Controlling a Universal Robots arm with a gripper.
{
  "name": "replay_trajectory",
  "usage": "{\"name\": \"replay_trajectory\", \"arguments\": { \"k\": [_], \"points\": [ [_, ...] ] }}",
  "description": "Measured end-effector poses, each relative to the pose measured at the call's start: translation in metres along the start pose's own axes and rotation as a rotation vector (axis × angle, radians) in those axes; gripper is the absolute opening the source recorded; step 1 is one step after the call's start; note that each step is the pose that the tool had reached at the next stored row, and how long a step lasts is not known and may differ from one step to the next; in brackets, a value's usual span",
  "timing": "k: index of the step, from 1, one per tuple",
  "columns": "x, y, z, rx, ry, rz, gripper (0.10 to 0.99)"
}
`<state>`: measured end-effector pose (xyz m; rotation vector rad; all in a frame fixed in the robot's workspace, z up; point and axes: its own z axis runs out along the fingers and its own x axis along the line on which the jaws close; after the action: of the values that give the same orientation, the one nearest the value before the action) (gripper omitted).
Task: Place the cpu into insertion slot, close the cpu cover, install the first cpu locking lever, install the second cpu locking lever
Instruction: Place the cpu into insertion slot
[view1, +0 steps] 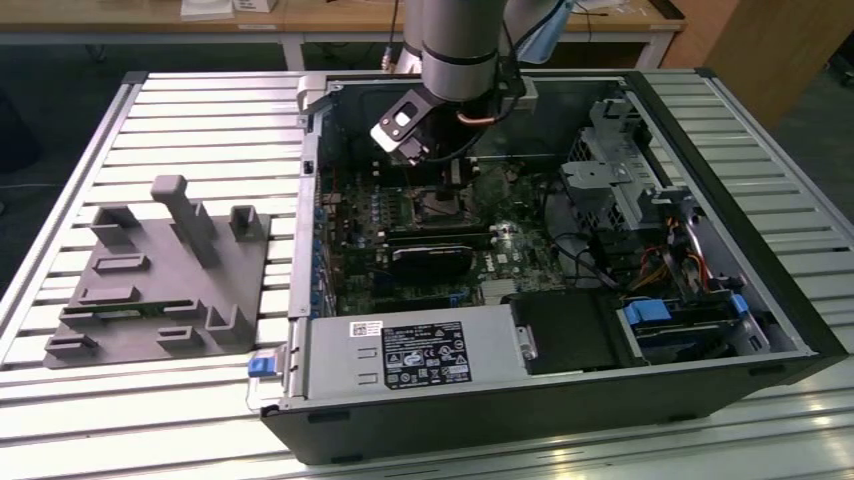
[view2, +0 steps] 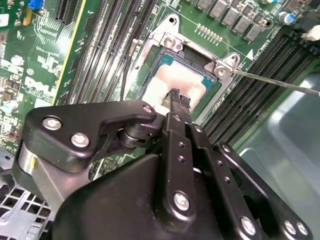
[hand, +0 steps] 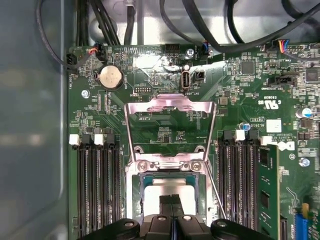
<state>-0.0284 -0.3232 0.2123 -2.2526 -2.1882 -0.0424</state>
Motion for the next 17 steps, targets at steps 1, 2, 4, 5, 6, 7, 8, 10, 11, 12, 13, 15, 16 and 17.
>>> {"name": "replay_trajectory", "arguments": {
  "k": [1,2,4,5,6,7,8,10,11,12,13,15,16,17],
  "points": [
    [0.0000,0.0000,-0.0021,0.000,0.0000,0.000,0.106],
    [0.0001,0.0001,-0.0041,0.000,-0.0001,0.000,0.106],
    [0.0002,0.0002,-0.0083,0.000,-0.0001,0.000,0.106],
    [0.0002,0.0002,-0.0104,0.000,-0.0001,0.000,0.106],
    [0.0002,0.0002,-0.0126,0.000,-0.0001,0.000,0.106],
    [0.0003,0.0003,-0.0147,0.000,0.0000,0.000,0.106],
    [0.0003,0.0003,-0.0170,0.000,0.0000,0.000,0.106],
    [0.0004,0.0004,-0.0212,0.000,0.0000,0.000,0.106],
    [0.0005,0.0004,-0.0235,0.000,-0.0001,0.000,0.106],
    [0.0005,0.0005,-0.0257,0.000,-0.0001,0.000,0.106],
    [0.0005,0.0005,-0.0278,0.000,-0.0001,0.000,0.106],
    [0.0006,0.0006,-0.0300,0.000,-0.0001,0.000,0.106],
    [0.0006,0.0006,-0.0300,0.000,0.0001,0.000,0.106],
    [0.0006,0.0006,-0.0300,0.000,0.0009,0.000,0.106]
  ]
}}
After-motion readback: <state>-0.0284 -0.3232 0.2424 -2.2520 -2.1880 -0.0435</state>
